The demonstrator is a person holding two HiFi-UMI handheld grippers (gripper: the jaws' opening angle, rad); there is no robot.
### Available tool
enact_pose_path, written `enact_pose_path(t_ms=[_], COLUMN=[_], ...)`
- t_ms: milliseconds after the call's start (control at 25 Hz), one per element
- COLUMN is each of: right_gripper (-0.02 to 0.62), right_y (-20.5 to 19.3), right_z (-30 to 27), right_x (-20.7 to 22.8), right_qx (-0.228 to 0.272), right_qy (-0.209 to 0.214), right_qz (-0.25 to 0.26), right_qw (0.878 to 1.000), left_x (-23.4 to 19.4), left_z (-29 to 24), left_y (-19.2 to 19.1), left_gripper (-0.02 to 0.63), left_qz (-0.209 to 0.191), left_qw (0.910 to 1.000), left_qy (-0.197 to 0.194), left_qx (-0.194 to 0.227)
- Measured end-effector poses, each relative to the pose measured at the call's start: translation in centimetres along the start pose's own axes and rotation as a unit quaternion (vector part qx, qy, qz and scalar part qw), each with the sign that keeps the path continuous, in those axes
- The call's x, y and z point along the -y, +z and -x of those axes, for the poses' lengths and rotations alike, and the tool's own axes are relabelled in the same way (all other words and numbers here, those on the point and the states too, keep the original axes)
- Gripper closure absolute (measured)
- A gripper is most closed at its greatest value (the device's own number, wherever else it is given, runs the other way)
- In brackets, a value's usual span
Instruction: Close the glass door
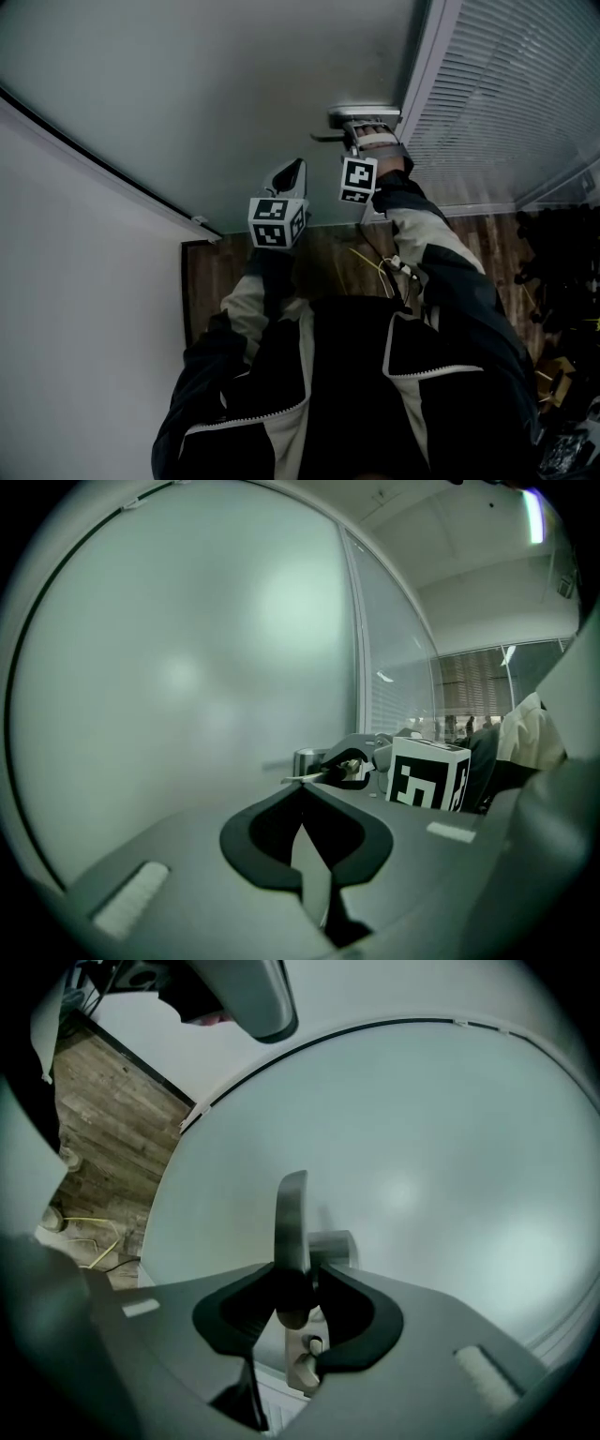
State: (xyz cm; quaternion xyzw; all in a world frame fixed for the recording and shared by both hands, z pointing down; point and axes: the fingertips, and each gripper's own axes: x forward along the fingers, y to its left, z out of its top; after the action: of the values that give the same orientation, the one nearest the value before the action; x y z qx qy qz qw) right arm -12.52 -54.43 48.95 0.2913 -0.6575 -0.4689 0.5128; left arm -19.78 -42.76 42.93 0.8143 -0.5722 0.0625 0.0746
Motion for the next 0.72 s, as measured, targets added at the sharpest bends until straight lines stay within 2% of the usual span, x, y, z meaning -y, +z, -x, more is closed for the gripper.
enact_pose_path(t_ms=[520, 640, 720], right_gripper=[0.459, 0.446, 0.388], right_y=[-0.1, -0.1, -0.4], right_z=[-1.9, -1.9, -1.6], right_x=[0.8, 0.9, 0.8], right_qx=[-0.004, 0.001, 0.006], right_qy=[-0.002, 0.012, 0.022], right_qz=[0.006, -0.02, -0.053], right_qw=[1.0, 1.0, 0.998], left_x=[-1.7, -1.7, -1.6], left_z=[1.1, 1.0, 0.9], left_y=[-0.5, -0.4, -0.4], left_gripper=[0.604, 0.604, 0.604], left_qz=[0.005, 0.006, 0.008], left_qw=[0.9998, 0.9998, 0.9998], left_qy=[0.019, 0.019, 0.017], left_qx=[-0.004, -0.005, -0.005])
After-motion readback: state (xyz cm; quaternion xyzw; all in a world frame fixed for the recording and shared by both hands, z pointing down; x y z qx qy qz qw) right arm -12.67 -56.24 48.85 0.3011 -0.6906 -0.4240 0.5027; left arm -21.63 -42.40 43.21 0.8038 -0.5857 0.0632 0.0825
